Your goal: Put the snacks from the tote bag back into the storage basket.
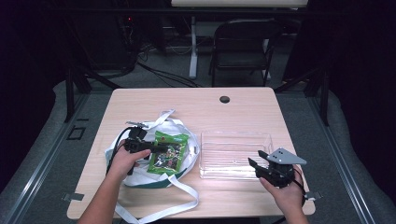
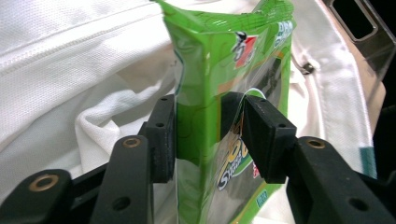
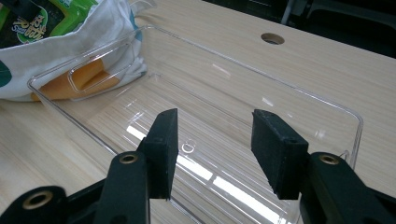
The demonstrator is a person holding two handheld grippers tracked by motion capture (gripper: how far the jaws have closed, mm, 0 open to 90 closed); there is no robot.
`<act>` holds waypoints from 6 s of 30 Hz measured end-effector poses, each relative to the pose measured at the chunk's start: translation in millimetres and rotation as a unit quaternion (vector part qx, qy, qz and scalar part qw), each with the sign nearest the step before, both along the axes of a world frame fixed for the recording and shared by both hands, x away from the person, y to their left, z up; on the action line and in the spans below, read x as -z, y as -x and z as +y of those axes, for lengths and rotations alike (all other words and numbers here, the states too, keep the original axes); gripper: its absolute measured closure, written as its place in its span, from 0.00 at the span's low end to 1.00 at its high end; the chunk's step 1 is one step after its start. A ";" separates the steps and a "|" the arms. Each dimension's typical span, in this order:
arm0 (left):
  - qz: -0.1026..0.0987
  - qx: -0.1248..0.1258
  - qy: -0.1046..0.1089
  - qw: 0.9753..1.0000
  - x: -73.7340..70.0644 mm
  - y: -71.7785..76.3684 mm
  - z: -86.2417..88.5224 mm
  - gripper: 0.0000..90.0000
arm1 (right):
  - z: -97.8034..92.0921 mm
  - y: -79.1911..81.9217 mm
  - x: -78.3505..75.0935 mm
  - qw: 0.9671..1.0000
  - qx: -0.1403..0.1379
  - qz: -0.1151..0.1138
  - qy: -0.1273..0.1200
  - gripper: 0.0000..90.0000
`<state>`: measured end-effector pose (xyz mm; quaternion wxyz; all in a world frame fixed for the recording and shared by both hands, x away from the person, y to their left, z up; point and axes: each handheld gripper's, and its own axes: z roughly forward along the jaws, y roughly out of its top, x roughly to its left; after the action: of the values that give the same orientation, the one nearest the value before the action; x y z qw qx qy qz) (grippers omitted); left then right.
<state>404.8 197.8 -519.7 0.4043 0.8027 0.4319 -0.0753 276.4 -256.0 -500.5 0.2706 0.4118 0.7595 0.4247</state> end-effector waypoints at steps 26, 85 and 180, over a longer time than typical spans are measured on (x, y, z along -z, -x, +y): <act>-0.006 0.024 0.025 0.999 -11.7 12.6 20.6 0.80 | 0.0 -6.3 1.3 1.000 -0.007 0.002 -0.003 0.55; -0.151 -0.003 0.044 0.988 -40.2 31.1 19.2 0.80 | 30.8 -30.4 -22.4 0.987 -0.107 0.033 0.115 0.71; -0.259 0.053 0.031 0.964 -64.3 53.2 -9.8 0.81 | 174.0 -113.1 -152.1 0.876 -0.370 0.055 0.304 0.58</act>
<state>351.6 188.1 -455.4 0.5225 0.8037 0.2665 0.1000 389.5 -82.0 -348.4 0.1630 0.0208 0.9618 0.2191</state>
